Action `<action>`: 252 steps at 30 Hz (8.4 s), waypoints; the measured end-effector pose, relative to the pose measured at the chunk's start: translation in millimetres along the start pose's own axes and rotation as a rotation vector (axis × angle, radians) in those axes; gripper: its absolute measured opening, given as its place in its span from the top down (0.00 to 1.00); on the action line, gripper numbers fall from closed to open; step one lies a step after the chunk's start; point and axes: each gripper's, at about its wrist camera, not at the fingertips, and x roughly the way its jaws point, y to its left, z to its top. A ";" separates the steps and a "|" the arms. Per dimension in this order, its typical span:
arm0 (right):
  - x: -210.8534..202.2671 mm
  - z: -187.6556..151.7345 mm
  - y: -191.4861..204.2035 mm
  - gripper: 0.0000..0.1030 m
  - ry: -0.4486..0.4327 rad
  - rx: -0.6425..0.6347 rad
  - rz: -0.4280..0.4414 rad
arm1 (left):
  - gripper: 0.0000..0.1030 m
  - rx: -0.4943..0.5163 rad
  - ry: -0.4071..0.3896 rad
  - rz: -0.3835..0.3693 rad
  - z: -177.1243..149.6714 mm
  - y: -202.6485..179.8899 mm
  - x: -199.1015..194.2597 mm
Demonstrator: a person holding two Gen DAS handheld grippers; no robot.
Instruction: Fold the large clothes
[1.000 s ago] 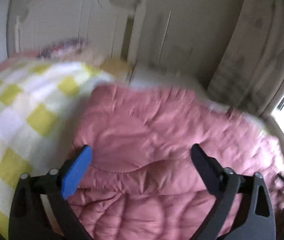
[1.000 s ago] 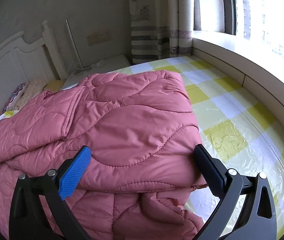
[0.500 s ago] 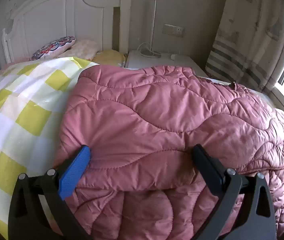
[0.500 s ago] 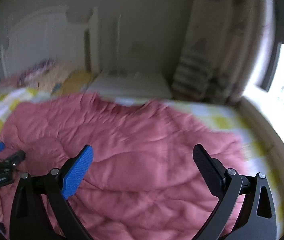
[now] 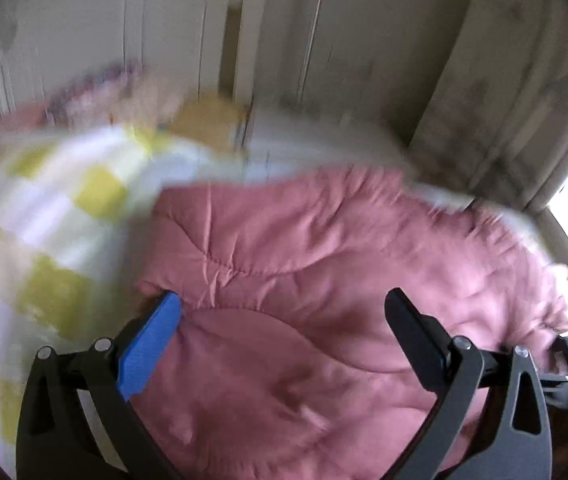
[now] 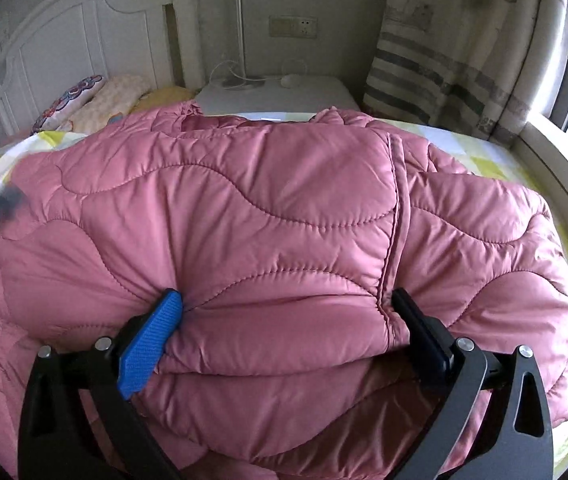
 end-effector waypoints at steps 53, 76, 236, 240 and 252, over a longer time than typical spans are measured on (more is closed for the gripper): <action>-69.3 -71.6 0.6 0.05 0.129 -0.059 0.060 | 0.02 0.260 0.079 0.036 -120.8 -47.6 -71.5; -162.8 -170.7 -47.3 0.04 0.054 -0.035 0.049 | 0.02 0.007 -0.018 0.069 -209.0 35.3 -182.5; -378.6 -298.3 -182.6 0.83 -0.398 0.229 0.756 | 0.83 -0.013 -0.337 -0.821 -353.0 79.4 -412.7; -395.9 -225.6 -171.0 0.83 -0.464 0.163 0.698 | 0.80 -0.119 -0.392 -0.901 -300.6 93.1 -414.4; -213.0 -1.8 -188.0 0.28 -0.117 0.522 0.560 | 0.16 -0.597 -0.385 -0.411 -87.8 156.7 -287.2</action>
